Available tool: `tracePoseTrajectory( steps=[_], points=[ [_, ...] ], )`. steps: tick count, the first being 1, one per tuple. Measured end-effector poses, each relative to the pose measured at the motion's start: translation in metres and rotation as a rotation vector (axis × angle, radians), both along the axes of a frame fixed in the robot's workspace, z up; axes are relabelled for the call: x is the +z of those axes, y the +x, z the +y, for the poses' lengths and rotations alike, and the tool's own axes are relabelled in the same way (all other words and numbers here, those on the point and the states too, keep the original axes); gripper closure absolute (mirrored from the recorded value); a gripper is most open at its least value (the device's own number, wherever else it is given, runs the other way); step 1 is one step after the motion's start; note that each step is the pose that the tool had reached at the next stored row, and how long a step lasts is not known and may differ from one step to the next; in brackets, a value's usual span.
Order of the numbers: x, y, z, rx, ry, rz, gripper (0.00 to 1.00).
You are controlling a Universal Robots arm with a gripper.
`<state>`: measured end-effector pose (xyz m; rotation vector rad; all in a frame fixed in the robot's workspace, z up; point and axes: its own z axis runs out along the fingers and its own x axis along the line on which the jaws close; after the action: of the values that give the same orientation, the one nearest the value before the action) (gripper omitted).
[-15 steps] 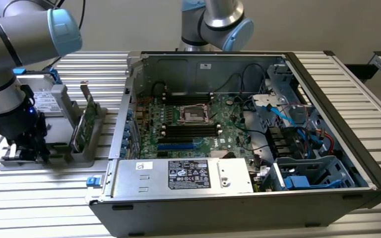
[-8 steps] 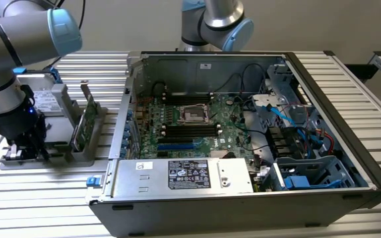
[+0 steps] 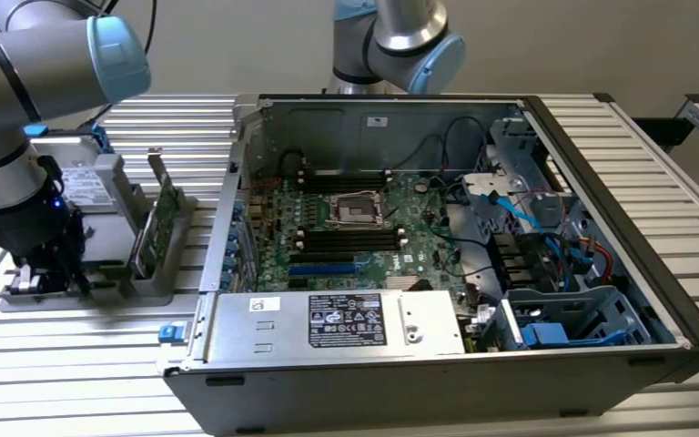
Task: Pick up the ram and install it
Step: 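Pick up the ram and move it above insertion slot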
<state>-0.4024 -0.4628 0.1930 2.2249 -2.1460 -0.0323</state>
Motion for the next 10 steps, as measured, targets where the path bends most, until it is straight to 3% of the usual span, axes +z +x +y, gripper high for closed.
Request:
tracePoseTrajectory(
  steps=[5,10],
  points=[
    [0.0015,-0.0001,0.0001,0.0,0.0,0.0001,0.86],
    [0.0093,-0.0001,0.0001,0.0,0.0002,0.0,0.86]
  ],
)
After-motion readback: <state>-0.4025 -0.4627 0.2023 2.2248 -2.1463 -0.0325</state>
